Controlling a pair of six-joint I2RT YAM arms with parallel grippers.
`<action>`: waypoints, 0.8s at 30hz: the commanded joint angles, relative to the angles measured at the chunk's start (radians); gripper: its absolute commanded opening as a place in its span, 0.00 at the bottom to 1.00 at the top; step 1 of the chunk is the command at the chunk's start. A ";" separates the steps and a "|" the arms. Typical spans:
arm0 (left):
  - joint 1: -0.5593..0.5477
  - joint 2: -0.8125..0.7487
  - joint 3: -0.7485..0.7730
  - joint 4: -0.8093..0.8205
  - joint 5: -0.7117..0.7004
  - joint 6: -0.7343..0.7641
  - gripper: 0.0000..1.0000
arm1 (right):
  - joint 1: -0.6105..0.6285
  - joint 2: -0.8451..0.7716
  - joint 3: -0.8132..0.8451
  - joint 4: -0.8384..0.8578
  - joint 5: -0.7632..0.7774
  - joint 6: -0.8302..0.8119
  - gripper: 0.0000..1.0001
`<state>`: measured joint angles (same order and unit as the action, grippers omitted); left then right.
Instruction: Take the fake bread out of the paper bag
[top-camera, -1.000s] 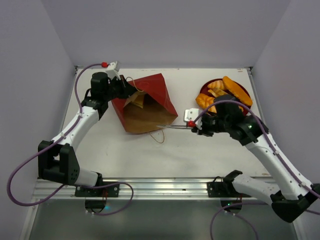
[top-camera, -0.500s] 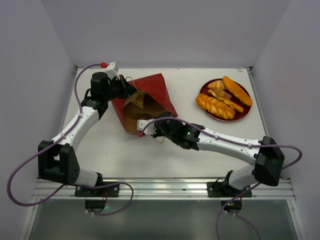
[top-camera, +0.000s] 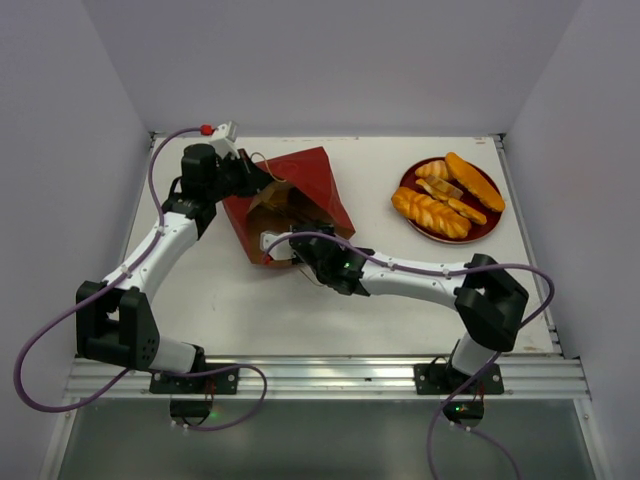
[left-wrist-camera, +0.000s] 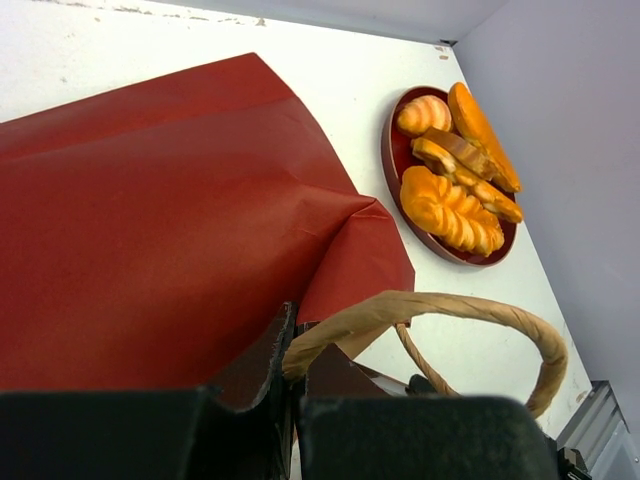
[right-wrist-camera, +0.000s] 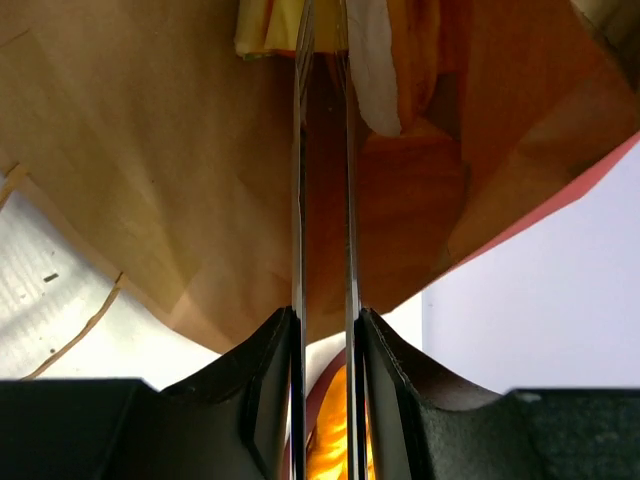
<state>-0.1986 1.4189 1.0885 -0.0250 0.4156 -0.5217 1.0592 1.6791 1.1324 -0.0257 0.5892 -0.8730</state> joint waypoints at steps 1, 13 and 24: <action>0.007 -0.023 0.050 -0.015 -0.015 -0.029 0.00 | -0.011 0.010 0.067 0.096 0.052 -0.032 0.36; 0.007 -0.037 0.093 -0.046 -0.015 -0.032 0.00 | -0.034 0.010 0.098 -0.077 -0.094 0.028 0.36; 0.007 -0.037 0.071 -0.035 -0.008 -0.032 0.00 | -0.034 0.037 0.116 -0.148 -0.124 0.094 0.40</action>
<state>-0.1986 1.4113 1.1416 -0.0631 0.3973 -0.5396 1.0210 1.7142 1.1965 -0.1734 0.4637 -0.8093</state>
